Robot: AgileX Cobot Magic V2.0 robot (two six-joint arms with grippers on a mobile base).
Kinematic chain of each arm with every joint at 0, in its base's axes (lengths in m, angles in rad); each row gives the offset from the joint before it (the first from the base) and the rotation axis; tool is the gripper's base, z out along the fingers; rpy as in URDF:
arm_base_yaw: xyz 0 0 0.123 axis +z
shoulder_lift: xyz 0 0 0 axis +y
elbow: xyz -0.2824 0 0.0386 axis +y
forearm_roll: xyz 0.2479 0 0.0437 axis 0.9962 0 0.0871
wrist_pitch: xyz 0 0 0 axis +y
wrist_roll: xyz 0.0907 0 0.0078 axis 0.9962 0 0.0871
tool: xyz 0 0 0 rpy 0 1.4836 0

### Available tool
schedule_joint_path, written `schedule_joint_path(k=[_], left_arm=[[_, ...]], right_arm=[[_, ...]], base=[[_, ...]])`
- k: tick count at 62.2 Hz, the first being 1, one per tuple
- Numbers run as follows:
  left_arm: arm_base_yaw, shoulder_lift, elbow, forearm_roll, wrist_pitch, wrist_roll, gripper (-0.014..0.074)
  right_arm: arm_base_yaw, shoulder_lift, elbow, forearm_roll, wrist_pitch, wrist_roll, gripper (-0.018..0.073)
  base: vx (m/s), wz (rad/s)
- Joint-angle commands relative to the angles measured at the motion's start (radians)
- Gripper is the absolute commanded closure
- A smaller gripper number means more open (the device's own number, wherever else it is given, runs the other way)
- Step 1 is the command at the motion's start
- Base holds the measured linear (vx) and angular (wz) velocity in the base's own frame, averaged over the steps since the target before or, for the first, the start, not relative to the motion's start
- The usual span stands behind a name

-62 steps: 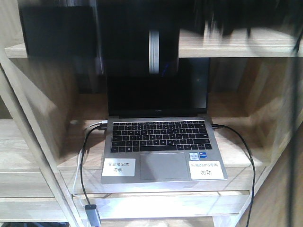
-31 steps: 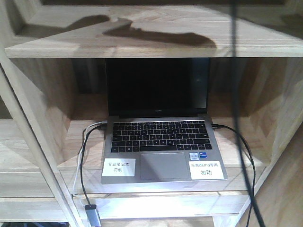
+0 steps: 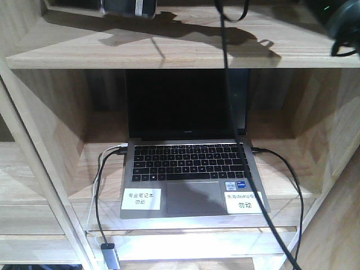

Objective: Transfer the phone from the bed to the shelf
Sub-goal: 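Raise the right gripper and lower the phone onto the upper shelf, then open the right gripper and withdraw it from the phone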

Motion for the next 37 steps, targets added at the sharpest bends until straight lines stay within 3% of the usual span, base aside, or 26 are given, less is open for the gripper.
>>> schedule_joint_path(k=[1,21,37], left_arm=[[0.0,-0.008,0.007,-0.009,-0.07,0.0,0.0595],[0.0,-0.008,0.007,-0.009,-0.07,0.0,0.0595],[0.0,-0.008,0.007,-0.009,-0.07,0.0,0.0595]], right_arm=[[0.002,-0.046,-0.035,0.073,-0.069,-0.021,0.0561],[0.002,-0.021,-0.035,-0.029,-0.092,-0.022,0.0561],[0.002,-0.021,-0.035,-0.032,-0.095,-0.018,0.0551]], base=[[0.0,0.0],[0.0,0.0],[0.0,0.0]])
